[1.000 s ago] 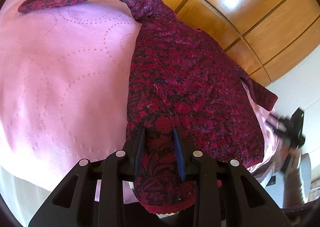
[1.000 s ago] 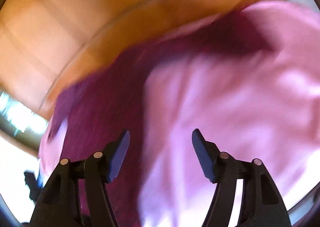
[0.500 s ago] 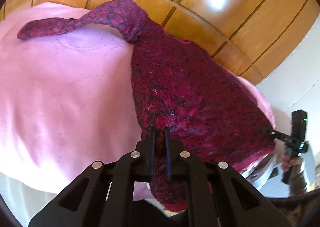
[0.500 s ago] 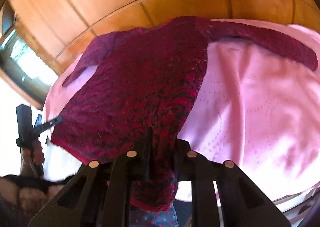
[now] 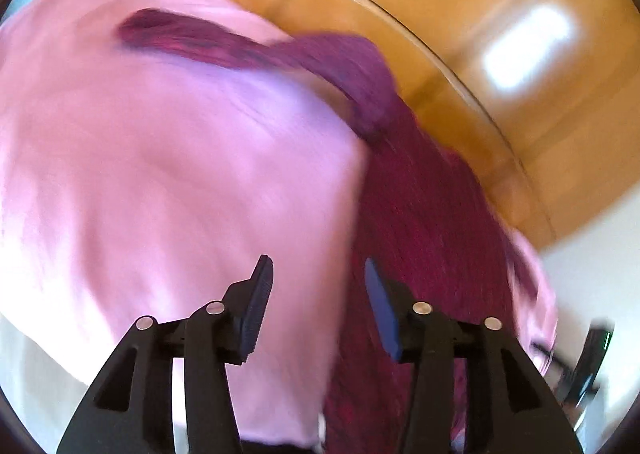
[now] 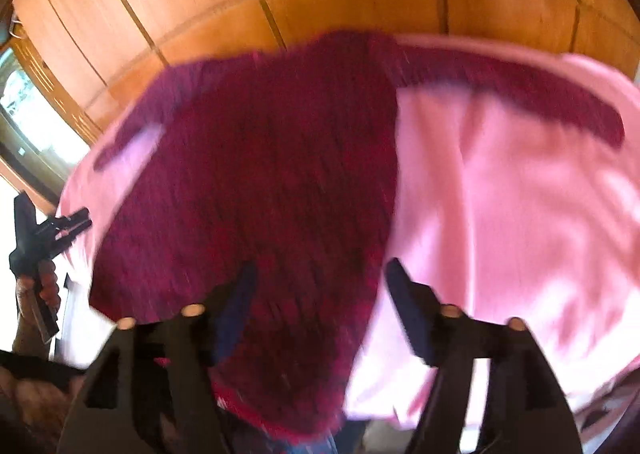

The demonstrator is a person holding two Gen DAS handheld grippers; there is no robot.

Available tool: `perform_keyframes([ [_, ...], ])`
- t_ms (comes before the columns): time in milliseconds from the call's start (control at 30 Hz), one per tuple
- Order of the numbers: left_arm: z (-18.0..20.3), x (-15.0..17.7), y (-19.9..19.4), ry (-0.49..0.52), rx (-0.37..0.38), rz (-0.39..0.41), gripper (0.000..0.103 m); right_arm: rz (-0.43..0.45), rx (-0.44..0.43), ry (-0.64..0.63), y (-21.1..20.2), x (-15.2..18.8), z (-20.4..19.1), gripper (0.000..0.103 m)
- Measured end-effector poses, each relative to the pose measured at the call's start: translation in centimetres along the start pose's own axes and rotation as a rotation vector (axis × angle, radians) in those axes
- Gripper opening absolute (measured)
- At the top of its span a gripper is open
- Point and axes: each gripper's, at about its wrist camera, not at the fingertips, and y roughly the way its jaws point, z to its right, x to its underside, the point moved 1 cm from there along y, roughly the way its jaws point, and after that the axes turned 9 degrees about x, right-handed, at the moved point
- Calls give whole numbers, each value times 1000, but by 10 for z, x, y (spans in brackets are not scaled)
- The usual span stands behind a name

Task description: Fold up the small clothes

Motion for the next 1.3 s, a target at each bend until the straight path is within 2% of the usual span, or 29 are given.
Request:
perform_keyframes([
  [67, -17, -26, -1, -83, -16, 75, 60, 40, -31, -15, 10, -18, -20, 75],
  [100, -24, -36, -1, -123, -5, 93, 61, 52, -38, -24, 18, -25, -32, 76],
  [233, -52, -79, 11, -321, 85, 180, 68, 59, -58, -63, 61, -45, -75, 76],
  [300, -59, -93, 22, -387, 120, 192, 68, 63, -44, -82, 83, -52, -95, 76],
  [367, -63, -106, 35, -443, 142, 201, 72, 70, -19, -102, 102, -58, -110, 76],
  [500, -87, -135, 50, -545, 99, 285, 75, 76, 38, -148, 123, -57, -117, 76],
  [600, -108, -147, 62, -626, 61, 322, 75, 93, 55, -171, 128, -51, -115, 82],
  [633, -113, -150, 66, -645, 70, 337, 71, 101, 52, -173, 129, -49, -114, 88],
  [667, -118, -154, 69, -658, 74, 350, 53, 99, 41, -175, 131, -48, -115, 95],
  [700, -122, -158, 72, -664, 54, 348, 41, 93, 32, -180, 131, -47, -113, 98],
  [733, -123, -162, 74, -658, 44, 347, 19, 85, 27, -189, 133, -47, -114, 101],
  [767, -123, -167, 74, -634, 29, 356, 12, 75, 34, -199, 135, -46, -115, 101],
  [867, -121, -182, 56, -545, -32, 399, 10, 61, 45, -209, 137, -48, -116, 101],
  [1000, -108, -216, 19, -356, -134, 493, 9, 43, 67, -251, 142, -51, -122, 101],
  [1067, -94, -224, 18, -192, -302, 506, 9, 52, 84, -261, 143, -50, -124, 101],
  [1133, -95, -234, 45, -99, -428, 422, 9, 49, 88, -263, 143, -51, -123, 101],
  [1200, -106, -236, 69, -101, -492, 324, 10, 52, 95, -265, 142, -50, -123, 101],
  [1233, -111, -232, 73, -115, -520, 301, 10, 52, 97, -266, 142, -50, -123, 101],
  [1267, -116, -228, 74, -141, -538, 307, 11, 53, 99, -266, 142, -49, -123, 101],
  [1300, -121, -221, 72, -189, -525, 321, 15, 54, 99, -265, 144, -48, -125, 101],
])
